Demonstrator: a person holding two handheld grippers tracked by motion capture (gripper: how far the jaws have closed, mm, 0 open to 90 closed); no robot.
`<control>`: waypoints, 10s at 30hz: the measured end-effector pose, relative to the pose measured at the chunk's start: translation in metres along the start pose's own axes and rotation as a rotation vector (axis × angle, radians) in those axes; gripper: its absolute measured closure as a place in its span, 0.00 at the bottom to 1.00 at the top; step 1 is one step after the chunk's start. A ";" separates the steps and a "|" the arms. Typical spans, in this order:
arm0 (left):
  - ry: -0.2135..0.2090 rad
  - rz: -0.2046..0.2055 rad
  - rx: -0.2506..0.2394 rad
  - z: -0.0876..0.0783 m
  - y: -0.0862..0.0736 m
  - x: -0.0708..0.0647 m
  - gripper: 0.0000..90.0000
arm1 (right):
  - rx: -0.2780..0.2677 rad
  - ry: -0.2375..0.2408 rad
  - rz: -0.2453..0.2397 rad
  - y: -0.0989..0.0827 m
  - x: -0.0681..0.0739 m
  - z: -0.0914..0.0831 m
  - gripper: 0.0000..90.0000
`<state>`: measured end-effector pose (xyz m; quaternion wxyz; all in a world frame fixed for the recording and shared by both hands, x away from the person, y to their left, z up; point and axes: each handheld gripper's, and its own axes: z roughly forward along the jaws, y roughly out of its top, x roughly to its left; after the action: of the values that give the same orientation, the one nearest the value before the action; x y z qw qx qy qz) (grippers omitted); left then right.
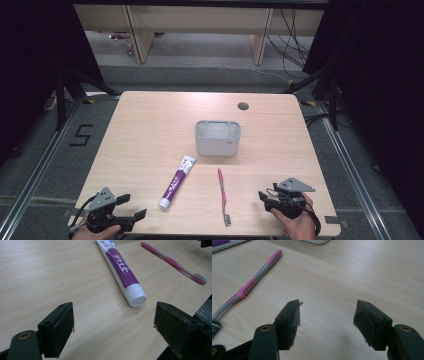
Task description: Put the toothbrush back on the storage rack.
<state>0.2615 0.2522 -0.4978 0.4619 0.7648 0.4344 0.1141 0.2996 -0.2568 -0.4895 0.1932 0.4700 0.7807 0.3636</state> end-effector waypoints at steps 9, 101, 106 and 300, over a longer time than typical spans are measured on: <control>0.002 0.001 -0.006 0.000 0.000 0.001 0.18 | -0.008 0.012 -0.024 0.002 0.001 -0.001 0.45; -0.004 0.012 0.005 0.002 0.000 -0.002 0.18 | 0.168 0.187 -0.247 0.015 0.054 0.031 1.00; -0.005 0.016 0.010 0.001 0.000 -0.003 0.18 | 0.189 0.164 -0.220 0.015 0.045 0.028 1.00; -0.034 0.037 -0.018 0.001 0.004 -0.008 0.18 | 0.701 -0.083 0.103 0.118 0.012 0.110 0.80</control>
<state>0.2598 0.2446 -0.4935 0.4740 0.7703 0.4113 0.1133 0.4350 -0.1694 -0.4733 0.0332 0.5610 0.8247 0.0634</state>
